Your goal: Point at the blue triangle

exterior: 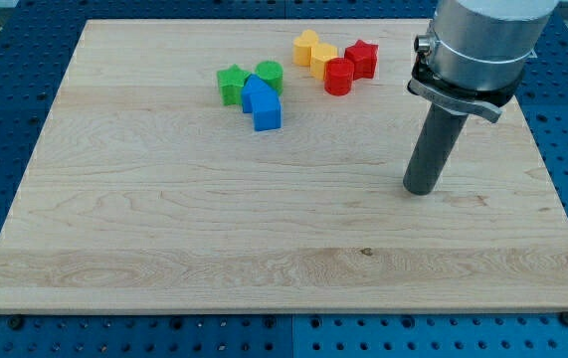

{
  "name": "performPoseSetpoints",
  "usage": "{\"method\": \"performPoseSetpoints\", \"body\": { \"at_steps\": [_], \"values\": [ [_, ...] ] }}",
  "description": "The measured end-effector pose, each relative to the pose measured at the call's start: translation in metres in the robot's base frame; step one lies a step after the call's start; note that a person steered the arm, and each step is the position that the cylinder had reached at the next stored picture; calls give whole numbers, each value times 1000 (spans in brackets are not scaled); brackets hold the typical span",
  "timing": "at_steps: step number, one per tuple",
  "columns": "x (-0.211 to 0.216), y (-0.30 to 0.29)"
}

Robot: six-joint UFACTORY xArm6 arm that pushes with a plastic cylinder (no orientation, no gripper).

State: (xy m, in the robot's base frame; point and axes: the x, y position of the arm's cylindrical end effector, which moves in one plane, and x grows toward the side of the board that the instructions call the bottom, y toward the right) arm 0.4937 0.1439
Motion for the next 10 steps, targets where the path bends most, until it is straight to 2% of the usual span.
{"method": "performPoseSetpoints", "body": {
  "at_steps": [3,8,9,10],
  "values": [
    [-11,0],
    [-49,-192],
    [-75,-192],
    [-76,-196]
  ]
}}
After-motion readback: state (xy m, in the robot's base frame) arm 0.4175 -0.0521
